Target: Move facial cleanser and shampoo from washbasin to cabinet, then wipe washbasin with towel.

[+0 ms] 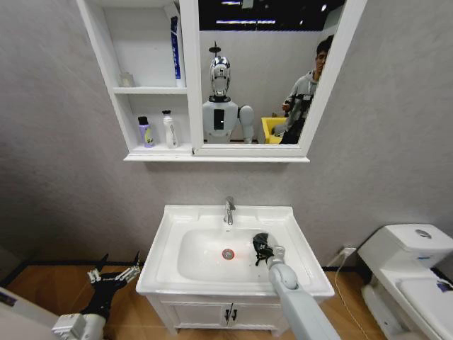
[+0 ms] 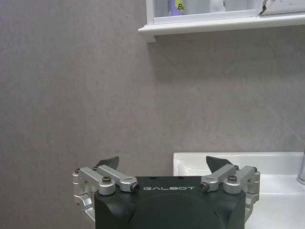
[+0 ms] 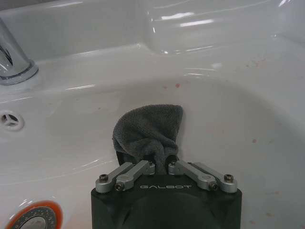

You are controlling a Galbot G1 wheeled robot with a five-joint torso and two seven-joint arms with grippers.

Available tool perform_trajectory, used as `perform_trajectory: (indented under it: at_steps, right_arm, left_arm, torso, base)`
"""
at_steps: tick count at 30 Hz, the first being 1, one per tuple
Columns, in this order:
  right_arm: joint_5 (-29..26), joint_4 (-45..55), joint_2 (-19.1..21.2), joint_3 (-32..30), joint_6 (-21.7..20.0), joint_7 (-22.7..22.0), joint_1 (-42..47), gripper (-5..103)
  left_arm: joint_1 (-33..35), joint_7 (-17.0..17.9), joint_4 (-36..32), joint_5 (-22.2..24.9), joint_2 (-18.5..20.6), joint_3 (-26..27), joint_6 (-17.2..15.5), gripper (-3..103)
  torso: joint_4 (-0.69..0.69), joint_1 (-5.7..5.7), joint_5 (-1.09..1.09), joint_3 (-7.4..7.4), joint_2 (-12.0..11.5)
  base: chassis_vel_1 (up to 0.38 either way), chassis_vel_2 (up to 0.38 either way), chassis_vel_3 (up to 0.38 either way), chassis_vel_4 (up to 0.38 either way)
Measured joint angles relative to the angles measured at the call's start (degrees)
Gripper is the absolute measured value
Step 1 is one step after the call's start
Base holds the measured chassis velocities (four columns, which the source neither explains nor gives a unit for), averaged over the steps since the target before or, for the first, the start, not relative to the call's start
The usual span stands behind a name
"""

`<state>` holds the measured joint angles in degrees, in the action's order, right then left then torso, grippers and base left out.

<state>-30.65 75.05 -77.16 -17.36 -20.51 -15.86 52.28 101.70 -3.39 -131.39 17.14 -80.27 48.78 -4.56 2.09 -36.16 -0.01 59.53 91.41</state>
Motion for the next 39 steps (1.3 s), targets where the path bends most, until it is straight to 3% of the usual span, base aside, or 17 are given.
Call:
perform_trajectory:
  at_steps: [21, 23, 28, 34, 39]
  right_arm:
    - [-5.1, -4.6, -7.4, 8.8, -1.2, 0.7, -6.0, 7]
    - [-8.7, -3.2, -9.6, 9.4, -1.7, -0.4, -6.3, 7]
    - [-11.8, -1.8, -12.2, 11.7, -2.3, -1.3, -5.9, 7]
    - [-11.3, -5.2, -14.5, 11.8, -2.9, -2.1, -7.0, 7]
    - [-10.9, -5.9, -13.2, 11.0, -3.0, -5.3, -7.2, 7]
  left_arm:
    - [0.0, 0.0, 0.0, 0.0, 0.0, 0.0, 0.0, 100]
    - [0.0, 0.0, 0.0, 0.0, 0.0, 0.0, 0.0, 100]
    - [0.0, 0.0, 0.0, 0.0, 0.0, 0.0, 0.0, 100]
    - [0.0, 0.0, 0.0, 0.0, 0.0, 0.0, 0.0, 100]
    - [0.0, 0.0, 0.0, 0.0, 0.0, 0.0, 0.0, 100]
  torso:
    - [-0.01, -0.02, 0.01, 0.02, 0.0]
    - [0.03, -0.03, 0.01, 0.01, 0.0]
    - [0.01, -0.02, 0.0, 0.01, 0.0]
    - [0.01, -0.02, 0.01, 0.02, 0.0]
    - [0.01, -0.02, 0.01, 0.01, 0.0]
  base:
    - [0.0, 0.0, 0.0, 0.0]
    - [0.0, 0.0, 0.0, 0.0]
    - [0.0, 0.0, 0.0, 0.0]
    - [0.0, 0.0, 0.0, 0.0]
    - [0.0, 0.0, 0.0, 0.0]
